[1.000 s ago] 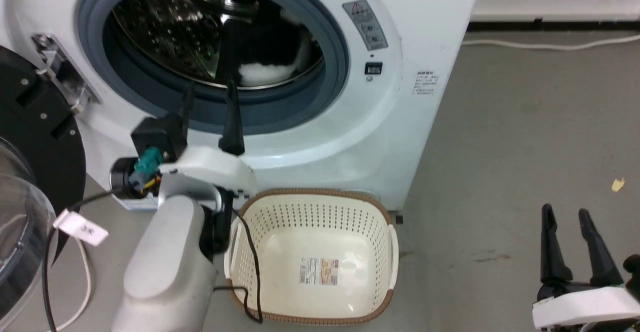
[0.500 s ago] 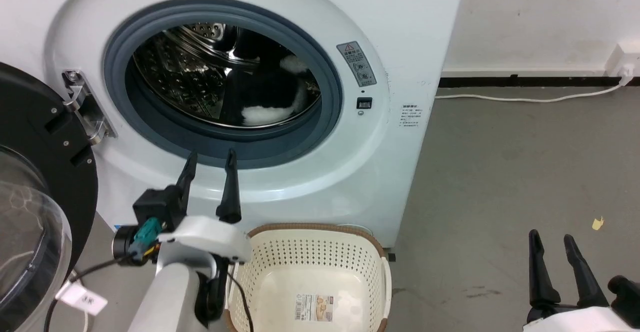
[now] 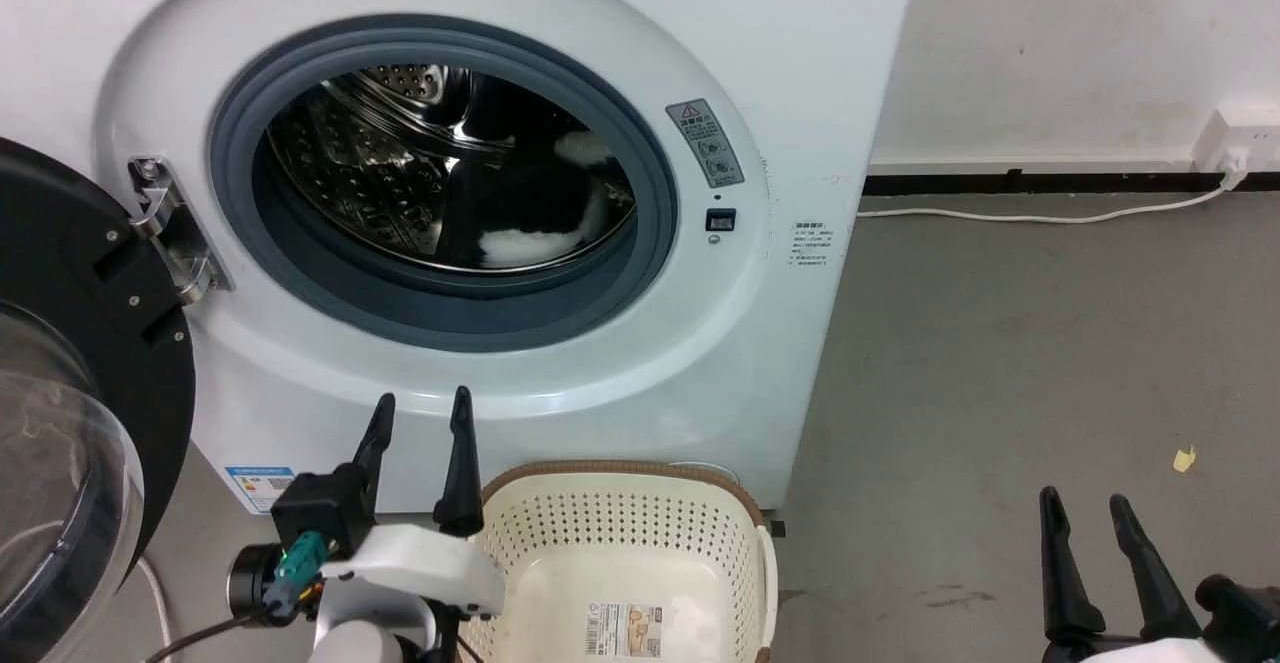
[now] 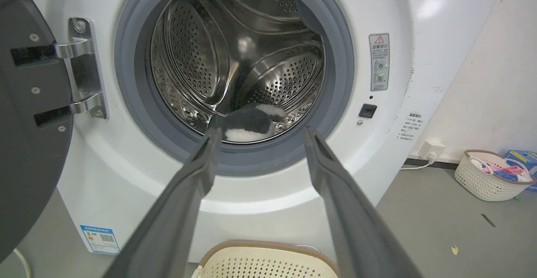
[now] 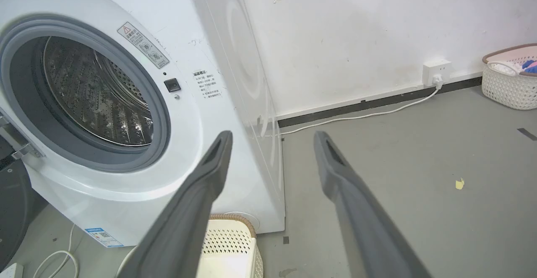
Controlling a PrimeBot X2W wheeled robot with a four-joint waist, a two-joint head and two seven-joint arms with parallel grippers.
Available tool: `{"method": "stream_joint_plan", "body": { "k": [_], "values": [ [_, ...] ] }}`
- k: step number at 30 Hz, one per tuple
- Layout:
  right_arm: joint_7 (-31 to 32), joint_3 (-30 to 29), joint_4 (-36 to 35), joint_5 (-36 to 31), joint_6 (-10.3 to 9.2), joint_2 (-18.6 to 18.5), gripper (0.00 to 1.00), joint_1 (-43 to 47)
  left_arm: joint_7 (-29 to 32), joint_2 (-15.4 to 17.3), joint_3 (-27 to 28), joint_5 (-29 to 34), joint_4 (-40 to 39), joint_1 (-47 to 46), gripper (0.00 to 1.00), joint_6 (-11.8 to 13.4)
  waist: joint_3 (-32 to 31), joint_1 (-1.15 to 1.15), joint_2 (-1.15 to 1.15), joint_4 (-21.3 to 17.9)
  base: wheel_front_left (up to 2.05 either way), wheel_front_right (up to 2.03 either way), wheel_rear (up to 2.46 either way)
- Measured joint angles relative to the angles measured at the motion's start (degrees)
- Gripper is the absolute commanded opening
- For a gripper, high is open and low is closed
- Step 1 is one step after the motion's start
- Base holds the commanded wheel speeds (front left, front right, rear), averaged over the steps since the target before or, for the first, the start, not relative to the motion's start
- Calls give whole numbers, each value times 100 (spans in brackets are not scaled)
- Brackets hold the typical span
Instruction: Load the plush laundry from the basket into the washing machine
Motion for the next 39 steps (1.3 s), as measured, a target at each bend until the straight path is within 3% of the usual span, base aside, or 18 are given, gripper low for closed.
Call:
{"method": "stream_joint_plan", "body": {
  "k": [23,39],
  "values": [
    [112,160,-179,-591,0,0,100,274,46,163,-112,143,-211,532,100,111,-87,0,0,42,0,0,0],
    [347,218,-289,-172,0,0,100,353,107,201,-172,118,-353,628,100,164,-118,0,0,55,0,0,0]
  ]
}}
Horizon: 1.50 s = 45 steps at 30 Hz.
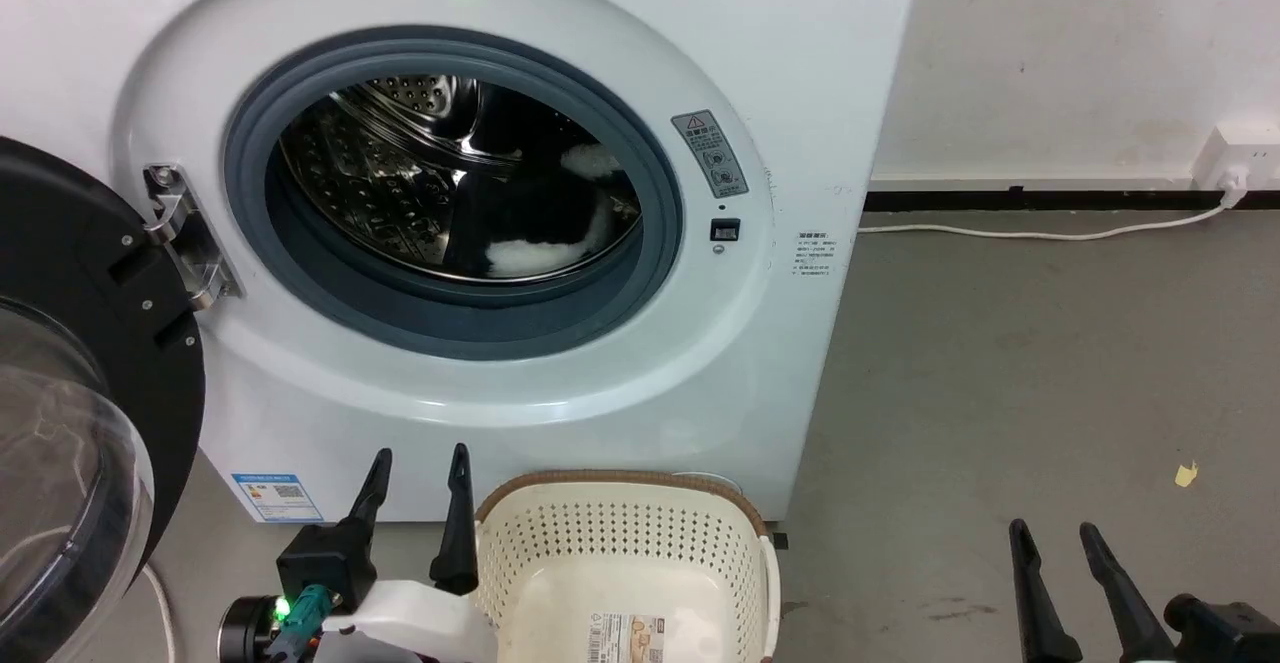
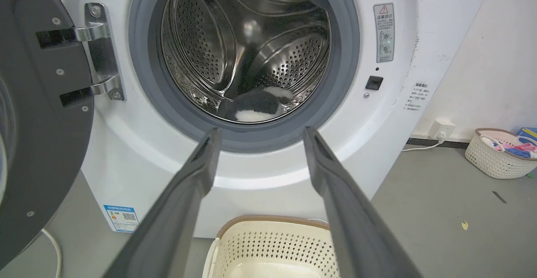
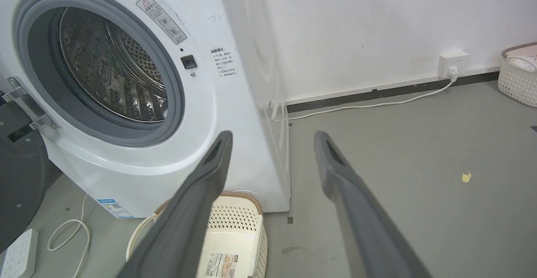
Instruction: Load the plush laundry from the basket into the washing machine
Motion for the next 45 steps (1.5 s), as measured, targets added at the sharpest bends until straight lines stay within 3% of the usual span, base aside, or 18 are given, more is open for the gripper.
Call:
{"method": "stream_joint_plan", "body": {
  "k": [41,42,45],
  "values": [
    [118,-22,-33,36,0,0,100,-4,-2,-32,-47,-41,-15,0,100,35,38,0,0,-113,0,0,0],
    [118,-23,-33,37,1,0,0,-4,-1,-33,-49,-41,-14,0,0,35,39,0,0,-117,0,0,0],
    [118,-21,-31,37,0,0,0,-4,0,-31,-48,-41,-8,0,0,33,40,0,0,-120,0,0,0]
  ]
}}
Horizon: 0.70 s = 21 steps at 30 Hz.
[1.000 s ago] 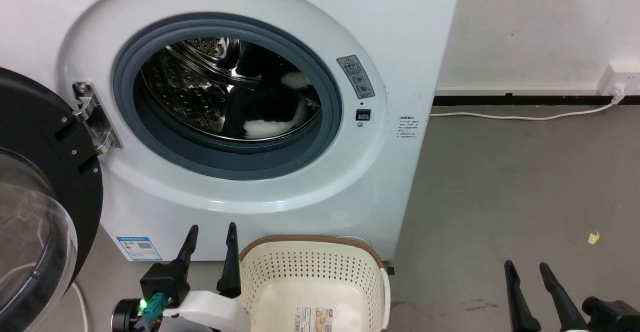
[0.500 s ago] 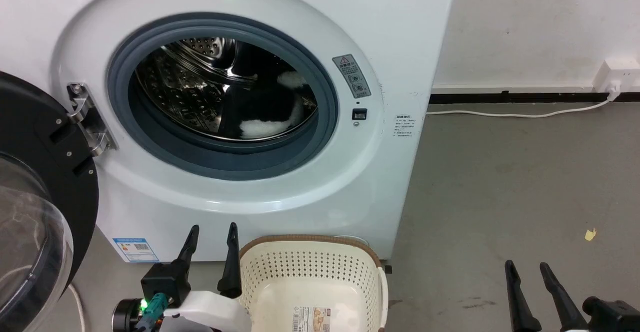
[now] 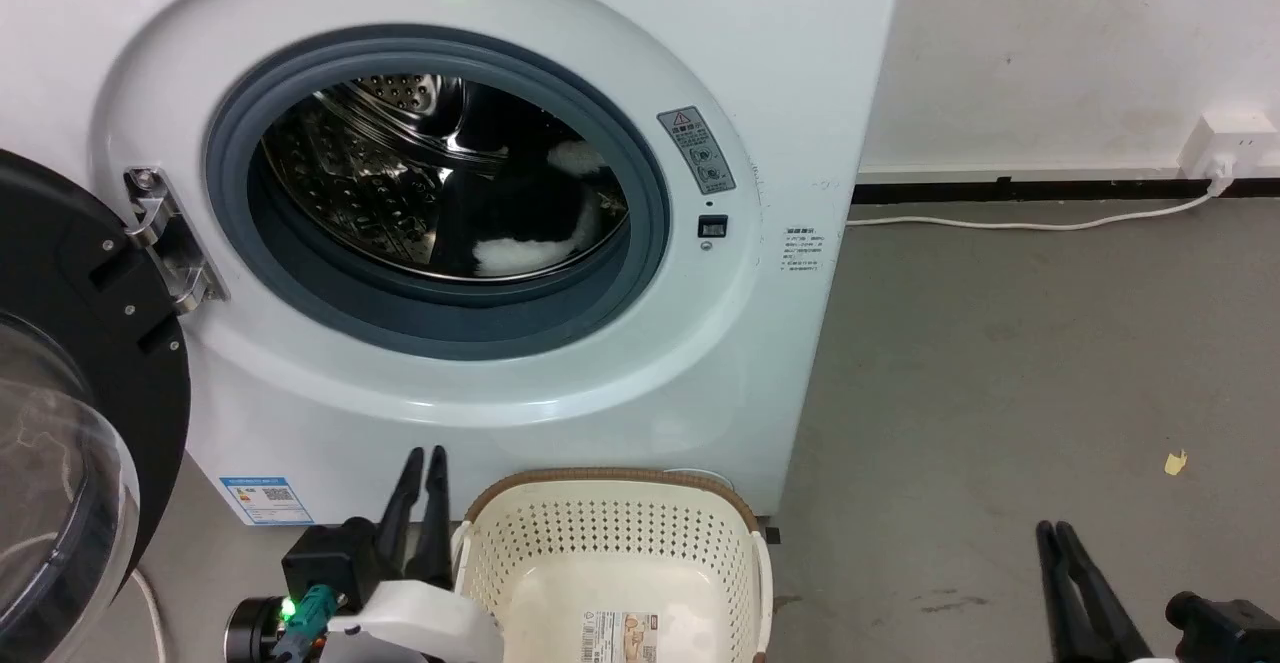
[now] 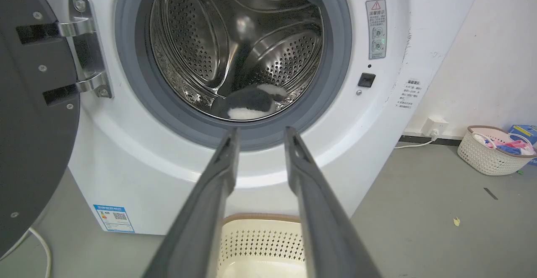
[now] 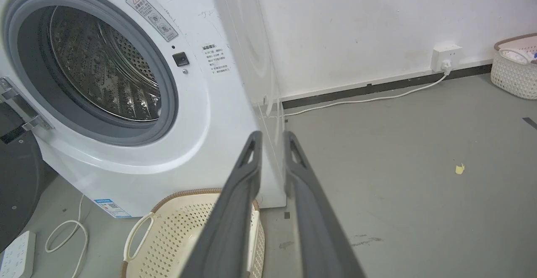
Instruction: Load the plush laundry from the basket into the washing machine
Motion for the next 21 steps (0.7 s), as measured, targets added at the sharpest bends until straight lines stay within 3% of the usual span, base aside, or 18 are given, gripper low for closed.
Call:
{"method": "stream_joint_plan", "body": {
  "k": [21],
  "values": [
    [140,31,-36,-204,0,0,0,-11,183,-22,132,205,-142,1,0,-51,25,0,0,-66,0,0,0]
  ]
}}
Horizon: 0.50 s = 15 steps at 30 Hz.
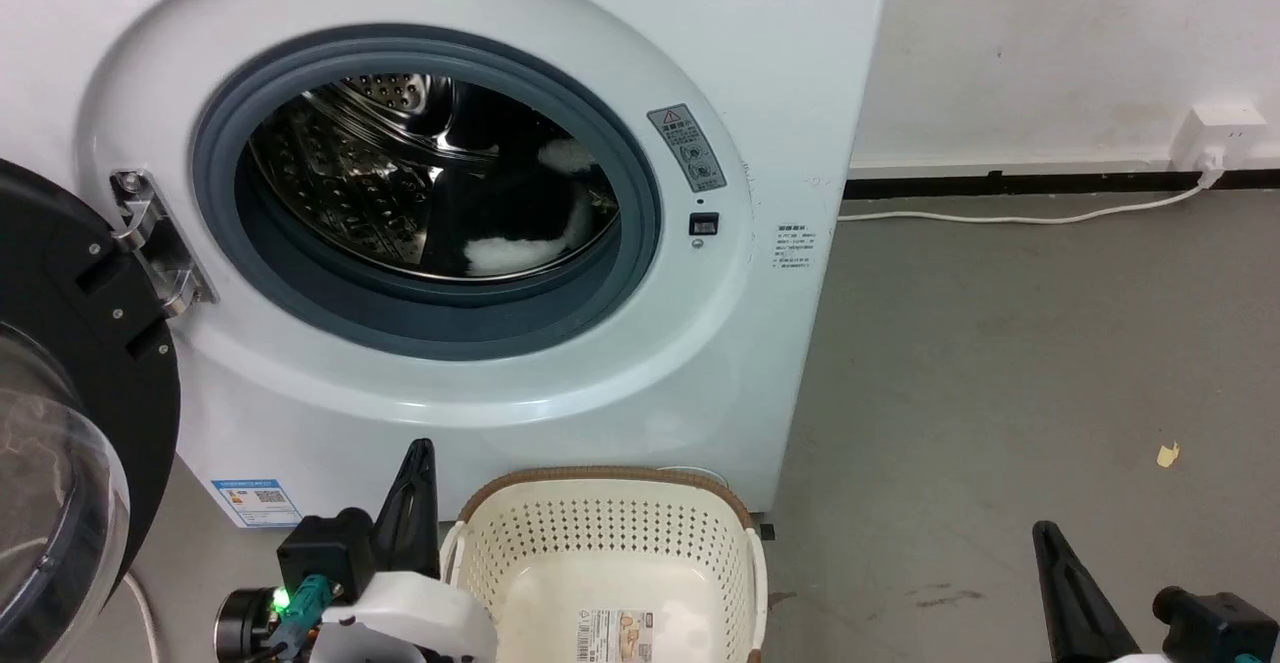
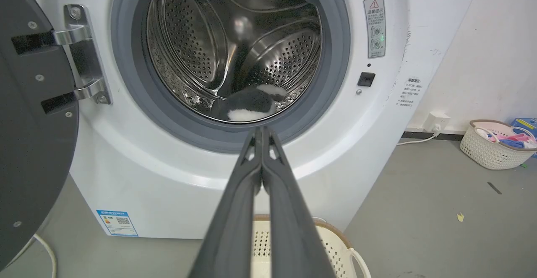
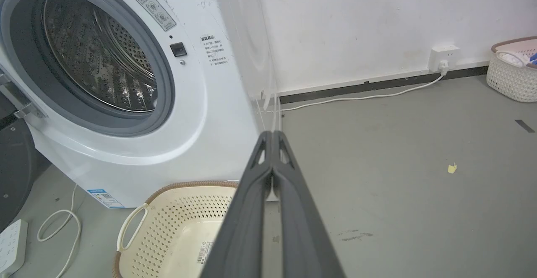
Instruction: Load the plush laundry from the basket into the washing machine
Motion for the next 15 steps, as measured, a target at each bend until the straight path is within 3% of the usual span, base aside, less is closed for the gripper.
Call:
{"method": "stream_joint_plan", "body": {
  "k": [15],
  "values": [
    [111,37,-66,-200,0,0,0,-87,170,-57,104,169,-143,2,0,-56,19,0,0,-52,0,0,0]
  ]
}}
